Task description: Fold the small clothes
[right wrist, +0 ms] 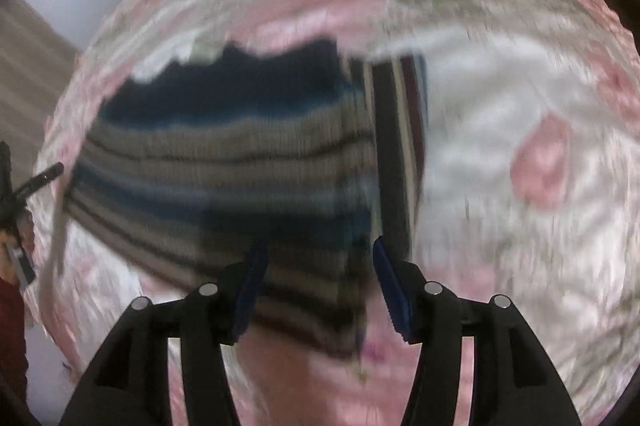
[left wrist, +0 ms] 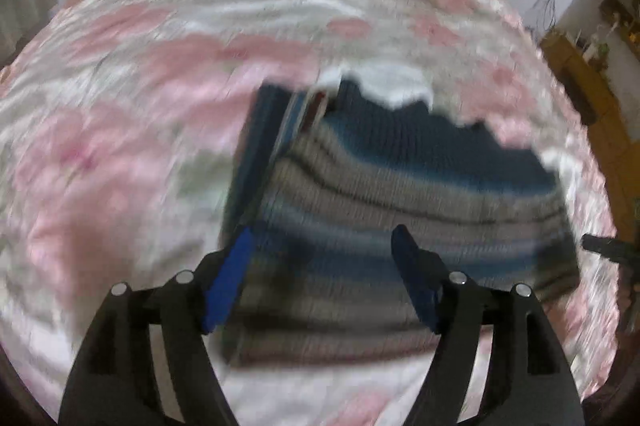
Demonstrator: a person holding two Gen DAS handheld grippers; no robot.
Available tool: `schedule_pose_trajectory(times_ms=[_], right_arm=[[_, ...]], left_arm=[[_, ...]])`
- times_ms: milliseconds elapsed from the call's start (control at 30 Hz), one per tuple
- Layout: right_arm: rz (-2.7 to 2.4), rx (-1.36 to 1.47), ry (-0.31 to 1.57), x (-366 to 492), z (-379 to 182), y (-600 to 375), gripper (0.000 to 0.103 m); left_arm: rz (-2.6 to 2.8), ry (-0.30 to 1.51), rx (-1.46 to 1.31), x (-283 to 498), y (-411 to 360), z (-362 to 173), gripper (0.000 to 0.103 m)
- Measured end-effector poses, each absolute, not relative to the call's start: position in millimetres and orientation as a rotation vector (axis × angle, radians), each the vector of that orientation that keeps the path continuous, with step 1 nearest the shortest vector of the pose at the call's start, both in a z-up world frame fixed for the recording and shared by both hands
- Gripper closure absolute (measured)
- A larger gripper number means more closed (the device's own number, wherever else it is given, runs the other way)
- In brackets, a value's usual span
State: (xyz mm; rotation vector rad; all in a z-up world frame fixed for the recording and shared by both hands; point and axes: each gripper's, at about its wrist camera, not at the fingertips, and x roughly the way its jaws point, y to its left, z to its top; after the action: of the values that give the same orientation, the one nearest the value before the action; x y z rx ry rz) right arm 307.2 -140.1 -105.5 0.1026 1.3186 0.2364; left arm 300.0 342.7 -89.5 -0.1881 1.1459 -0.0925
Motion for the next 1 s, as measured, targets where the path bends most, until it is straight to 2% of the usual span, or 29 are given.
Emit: schedule_pose_trajectory(times_ms=[100,300,333,1000], right_arm=[[0.236,0.118,1.335,284,-119,-143,0.047],[0.233,0.115,1.369,276,-135,-136,0.088],[0.240,0.126,1.364,275,-133,-137,0.090],[0.146,0.228,1.367,268,-173,-161,0.092]], left_arm=[[-0.077,1.165,-0.141,284,338,-103,0.031],[-0.016,1.199,-0.091,276,332,-126,0.037],[-0.018,1.201,-0.077,276,331,-126,0.037],[0.000,1.163,-0.130,274,336,-154,0.037]])
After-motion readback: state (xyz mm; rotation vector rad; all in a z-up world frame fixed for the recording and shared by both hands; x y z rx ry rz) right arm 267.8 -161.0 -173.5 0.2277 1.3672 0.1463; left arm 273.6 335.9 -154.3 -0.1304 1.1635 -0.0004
